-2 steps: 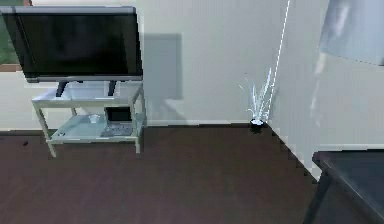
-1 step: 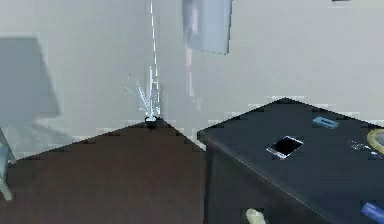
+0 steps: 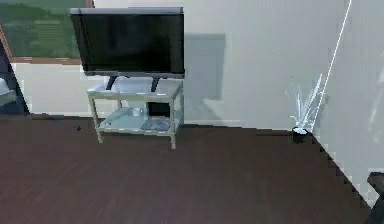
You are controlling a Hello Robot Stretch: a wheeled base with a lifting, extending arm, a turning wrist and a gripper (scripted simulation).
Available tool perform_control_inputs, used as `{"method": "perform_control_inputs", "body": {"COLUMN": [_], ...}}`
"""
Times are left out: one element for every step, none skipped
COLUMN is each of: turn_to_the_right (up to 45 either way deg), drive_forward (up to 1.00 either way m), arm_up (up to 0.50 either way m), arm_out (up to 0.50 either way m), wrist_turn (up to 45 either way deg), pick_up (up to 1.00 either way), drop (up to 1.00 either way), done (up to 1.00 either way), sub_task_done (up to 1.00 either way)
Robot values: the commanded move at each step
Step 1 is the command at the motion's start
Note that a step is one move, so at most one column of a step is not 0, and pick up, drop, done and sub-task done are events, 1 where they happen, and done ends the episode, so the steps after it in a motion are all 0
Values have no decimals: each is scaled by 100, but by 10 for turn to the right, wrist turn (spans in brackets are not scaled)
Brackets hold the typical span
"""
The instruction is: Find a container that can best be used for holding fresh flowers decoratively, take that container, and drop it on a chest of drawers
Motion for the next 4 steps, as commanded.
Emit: {"method": "perform_control_inputs", "body": {"turn_to_the_right": [-450,-450,-300,450], "drive_forward": [0,0,0,0], "arm_up": [0,0,0,0], "arm_out": [0,0,0,0], "wrist_turn": [0,0,0,0], "pick_up": [0,0,0,0], "drop": [0,0,0,0], "done": [0,0,0,0], "sub_task_done": [0,0,0,0]}}
